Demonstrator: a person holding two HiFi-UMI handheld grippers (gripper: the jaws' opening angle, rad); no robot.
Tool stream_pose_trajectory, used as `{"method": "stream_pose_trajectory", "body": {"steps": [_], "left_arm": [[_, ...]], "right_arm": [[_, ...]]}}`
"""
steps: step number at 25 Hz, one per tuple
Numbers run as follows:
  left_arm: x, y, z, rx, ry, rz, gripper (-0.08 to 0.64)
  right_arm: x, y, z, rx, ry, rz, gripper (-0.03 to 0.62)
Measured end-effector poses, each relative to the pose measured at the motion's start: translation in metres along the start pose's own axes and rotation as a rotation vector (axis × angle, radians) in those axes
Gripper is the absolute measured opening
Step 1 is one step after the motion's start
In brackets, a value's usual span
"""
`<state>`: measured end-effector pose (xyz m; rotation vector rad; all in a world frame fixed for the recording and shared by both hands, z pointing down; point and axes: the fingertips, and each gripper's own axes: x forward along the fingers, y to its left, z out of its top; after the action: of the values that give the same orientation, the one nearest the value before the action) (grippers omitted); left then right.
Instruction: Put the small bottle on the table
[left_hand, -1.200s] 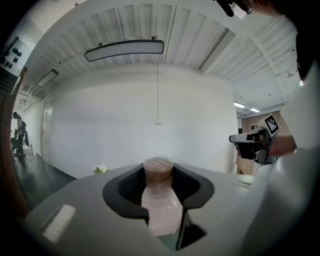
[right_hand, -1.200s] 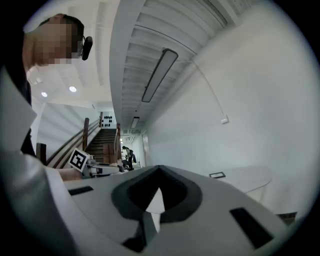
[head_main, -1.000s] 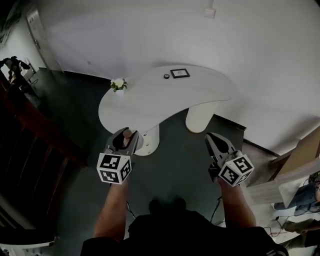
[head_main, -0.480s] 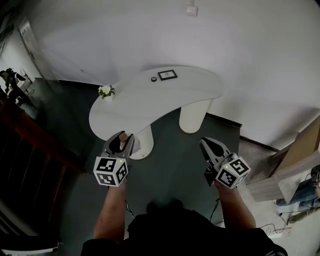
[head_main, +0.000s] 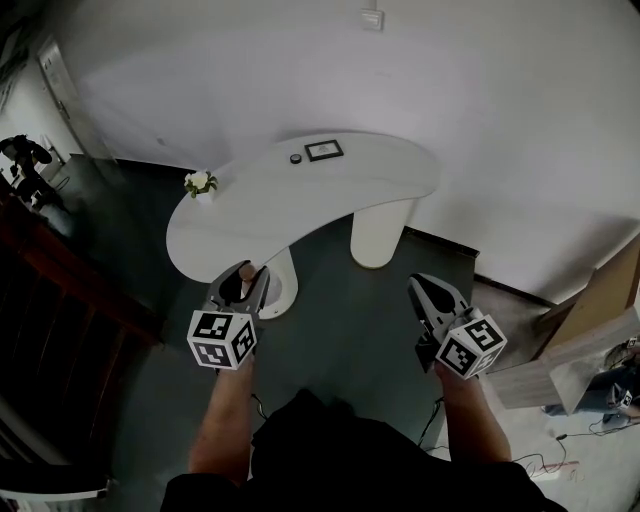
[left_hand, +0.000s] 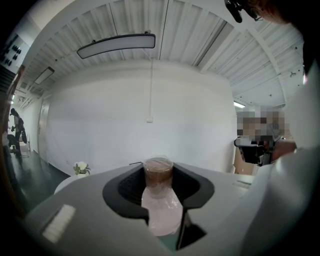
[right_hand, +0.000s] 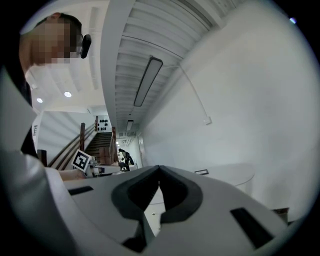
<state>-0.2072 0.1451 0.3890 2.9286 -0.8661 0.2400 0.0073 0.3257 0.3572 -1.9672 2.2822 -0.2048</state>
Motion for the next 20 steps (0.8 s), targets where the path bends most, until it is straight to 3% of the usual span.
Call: {"method": "stream_pose_trajectory", "body": {"steps": [8, 20], "left_arm": [[0.027, 0.001, -0.007, -0.005, 0.002, 0.000, 0.149], [0.101, 0.035, 0.003, 0.004, -0.004, -0.018, 0.149]], "right_arm": [[0.008, -0.024, -0.010, 0.020, 0.039, -0.010, 0.011], [0.070, -0.072, -0.015, 0.031, 0.080, -0.009, 0.011]]}}
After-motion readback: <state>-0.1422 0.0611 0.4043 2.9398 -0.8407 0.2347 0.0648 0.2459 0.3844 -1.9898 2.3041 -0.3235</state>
